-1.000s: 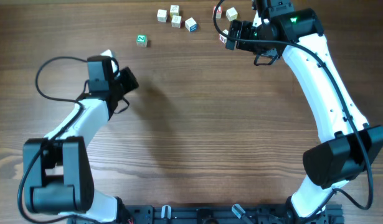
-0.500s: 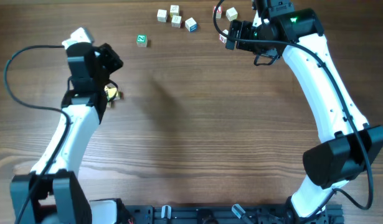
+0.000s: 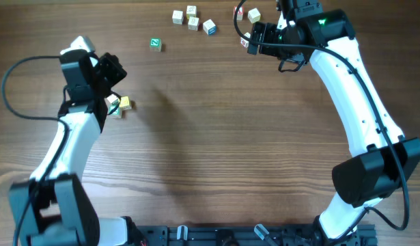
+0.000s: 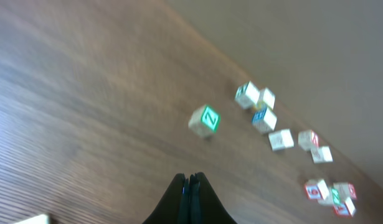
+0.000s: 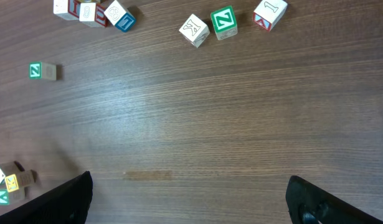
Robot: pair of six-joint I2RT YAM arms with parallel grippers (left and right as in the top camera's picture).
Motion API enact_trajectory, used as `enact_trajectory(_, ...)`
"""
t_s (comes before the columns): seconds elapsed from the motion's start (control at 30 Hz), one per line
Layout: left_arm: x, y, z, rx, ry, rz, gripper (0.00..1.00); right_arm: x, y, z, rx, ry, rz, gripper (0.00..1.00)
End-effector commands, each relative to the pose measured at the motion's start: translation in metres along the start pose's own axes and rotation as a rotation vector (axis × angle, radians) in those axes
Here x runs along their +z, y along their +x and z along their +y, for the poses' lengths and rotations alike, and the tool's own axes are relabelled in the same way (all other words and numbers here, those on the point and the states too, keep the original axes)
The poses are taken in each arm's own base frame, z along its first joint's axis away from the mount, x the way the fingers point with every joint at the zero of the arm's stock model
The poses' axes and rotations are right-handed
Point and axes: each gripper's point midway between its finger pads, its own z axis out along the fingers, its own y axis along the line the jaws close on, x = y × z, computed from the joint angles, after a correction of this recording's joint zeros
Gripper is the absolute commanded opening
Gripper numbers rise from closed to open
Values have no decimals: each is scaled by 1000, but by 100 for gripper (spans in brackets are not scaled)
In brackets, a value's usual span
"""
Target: Form a circle
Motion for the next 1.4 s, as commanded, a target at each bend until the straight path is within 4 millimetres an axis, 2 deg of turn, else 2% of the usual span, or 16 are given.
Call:
enact_trajectory(0.0,13,11,-3,-80,50,61,5,-6,-5,0,3,10,-25,100)
enact_trajectory(0.1,15,12,0,-108,44,63,5,-6,-5,0,3,10,-26,100)
enact_trajectory(0.2,23,20,33,-213,-28,102,4,-6,-5,0,4,10,-26,100)
enact_trajectory(0.4,18,16,67,-238,-141,82,4,-6,-5,0,3,10,-26,100)
enact_trajectory(0.5,19,12,67,-205,-139,67,4,-6,-5,0,3,10,-25,100)
enact_trajectory(0.57,19,-6,56,-193,-117,30,4,-6,-5,0,4,10,-26,100)
enact_trajectory(0.63,14,-39,35,-171,-99,4,4,-6,-5,0,3,10,-26,99)
enact_trajectory(0.67,9,-64,18,-122,-119,-3,4,-6,-5,0,4,10,-26,100)
enact_trajectory(0.77,1,-108,-26,-47,-195,1,4,-6,-5,0,4,10,-26,100)
enact_trajectory(0.83,10,-120,-59,-46,-212,75,4,-6,-5,0,3,10,-26,100)
enact_trajectory(0.93,31,-93,-52,-76,-226,202,4,-6,-5,0,3,10,-26,100)
enact_trajectory(0.97,35,-75,-42,-106,-256,270,4,-6,-5,0,4,10,-26,100)
enact_trajectory(1.1,30,-32,-8,-151,-397,433,4,-6,-5,0,4,10,-26,100)
enact_trajectory(1.17,26,-12,5,-82,-430,527,4,-6,-5,0,3,10,-26,100)
enact_trajectory(1.27,24,0,30,13,-521,556,4,-6,-5,0,3,10,-26,100)
enact_trajectory(1.37,24,21,53,-68,-602,575,4,-6,-5,0,3,10,-26,100)
